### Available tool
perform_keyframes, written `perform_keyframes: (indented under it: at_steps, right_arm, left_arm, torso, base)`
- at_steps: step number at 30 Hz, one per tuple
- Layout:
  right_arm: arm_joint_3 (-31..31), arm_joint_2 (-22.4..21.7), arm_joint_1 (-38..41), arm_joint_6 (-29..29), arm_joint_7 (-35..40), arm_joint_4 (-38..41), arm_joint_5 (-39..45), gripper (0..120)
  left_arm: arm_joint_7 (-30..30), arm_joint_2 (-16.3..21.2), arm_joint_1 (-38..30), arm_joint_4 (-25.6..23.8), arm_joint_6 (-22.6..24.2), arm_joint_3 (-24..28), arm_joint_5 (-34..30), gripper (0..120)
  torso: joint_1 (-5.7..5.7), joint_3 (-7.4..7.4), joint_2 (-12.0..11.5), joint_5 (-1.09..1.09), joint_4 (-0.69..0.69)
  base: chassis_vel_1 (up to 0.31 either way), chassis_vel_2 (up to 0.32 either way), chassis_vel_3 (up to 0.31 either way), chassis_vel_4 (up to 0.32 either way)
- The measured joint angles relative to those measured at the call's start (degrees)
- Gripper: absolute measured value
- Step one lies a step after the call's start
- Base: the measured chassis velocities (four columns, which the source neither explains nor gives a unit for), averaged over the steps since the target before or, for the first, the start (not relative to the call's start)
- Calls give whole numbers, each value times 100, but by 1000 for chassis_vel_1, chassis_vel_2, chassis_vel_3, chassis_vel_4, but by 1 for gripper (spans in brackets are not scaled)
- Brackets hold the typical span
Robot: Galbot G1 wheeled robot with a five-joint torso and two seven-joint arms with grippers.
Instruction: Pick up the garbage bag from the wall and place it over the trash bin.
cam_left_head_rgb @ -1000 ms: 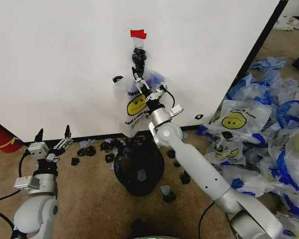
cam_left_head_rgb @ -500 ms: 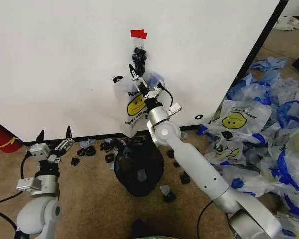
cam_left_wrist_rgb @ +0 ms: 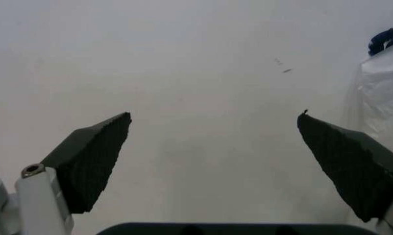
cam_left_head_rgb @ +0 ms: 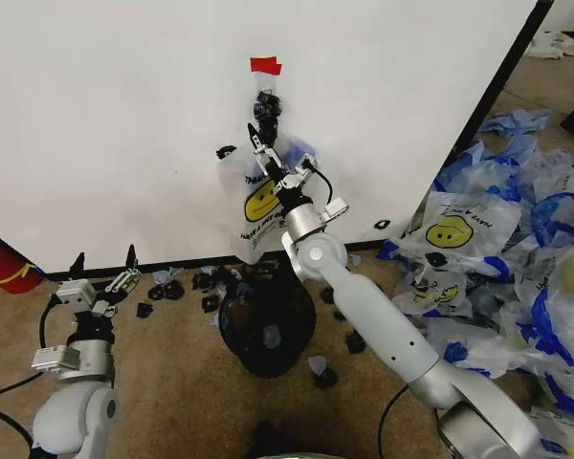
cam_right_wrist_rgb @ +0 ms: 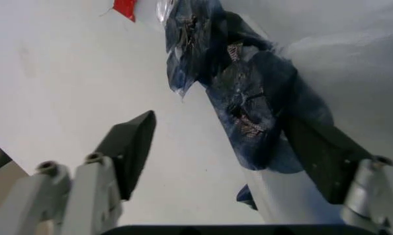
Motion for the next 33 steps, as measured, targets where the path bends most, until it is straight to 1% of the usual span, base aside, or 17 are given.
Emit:
perform_keyframes:
  at_steps: [1,2,3,4,5,7,8,11,12,13,17,22,25,26,27,33]
  right_arm:
    - [3,-2,-4,2,-2,-1,0,66]
    - [3,-2,-4,2,-2,-1,0,66]
    - [9,-12,-20,16,-10,-6,-2,57]
    - [12,-15,-27,21,-11,-6,-5,52]
    - [12,-15,-27,21,-11,-6,-5,52]
    - [12,-20,-30,24,-16,-11,-13,42]
    - [12,-22,-31,25,-18,-13,-13,41]
    - [10,-27,-29,30,-26,-28,-14,27]
    - [10,-27,-29,30,-26,-28,-14,27]
    - [8,-27,-25,33,-29,-34,-14,23]
    - [0,-21,7,47,-38,-67,-14,17]
    - [-7,-19,19,62,-47,-92,-19,14]
    - [-9,-30,19,77,-57,-101,-23,6]
    - [-9,-30,19,77,-57,-101,-23,6]
    - [-9,-35,16,83,-58,-102,-25,0]
    - [-7,-90,-15,107,-60,-88,-31,0]
  left_arm:
    - [0,-1,2,-2,-2,1,1,100]
    - [0,-1,2,-2,-2,1,1,100]
    - [2,-5,9,-5,-10,2,5,100]
    - [2,-9,14,-10,-16,2,8,100]
    - [2,-9,14,-10,-16,2,8,100]
    - [2,-19,30,-25,-27,1,11,100]
    - [2,-21,37,-29,-33,0,12,100]
    - [2,-34,62,-31,-58,-15,16,100]
    - [2,-34,62,-31,-58,-15,16,100]
    - [2,-39,66,-35,-65,-23,16,100]
    - [2,-68,89,-55,-79,-40,24,100]
    - [2,-103,107,-62,-94,-46,43,100]
    - [1,-118,113,-62,-104,-47,59,100]
    - [1,-118,113,-62,-104,-47,59,100]
    - [0,-120,112,-62,-105,-47,62,100]
    - [-2,-129,105,-49,-121,-44,76,100]
  torso:
    - [0,0,0,0,0]
    - [0,0,0,0,0]
    - [0,0,0,0,0]
    - [0,0,0,0,0]
    - [0,0,0,0,0]
    - [0,0,0,0,0]
    - [0,0,0,0,0]
    - [0,0,0,0,0]
    - [0,0,0,0,0]
    - [0,0,0,0,0]
    - [0,0,0,0,0]
    - [0,0,0,0,0]
    - [0,0,0,0,0]
    - [0,0,0,0,0]
    - [0,0,0,0,0]
    - [0,0,0,0,0]
  base:
    - [0,0,0,0]
    - [0,0,0,0]
    - [0,0,0,0]
    - [0,0,0,0]
    - [0,0,0,0]
    - [0,0,0,0]
    - [0,0,0,0]
    - [0,0,0,0]
    - [0,0,0,0]
    - [0,0,0,0]
    - [0,0,0,0]
    - [0,0,0,0]
    - [0,0,0,0]
    - [0,0,0,0]
    - [0,0,0,0]
    - [0,0,0,0]
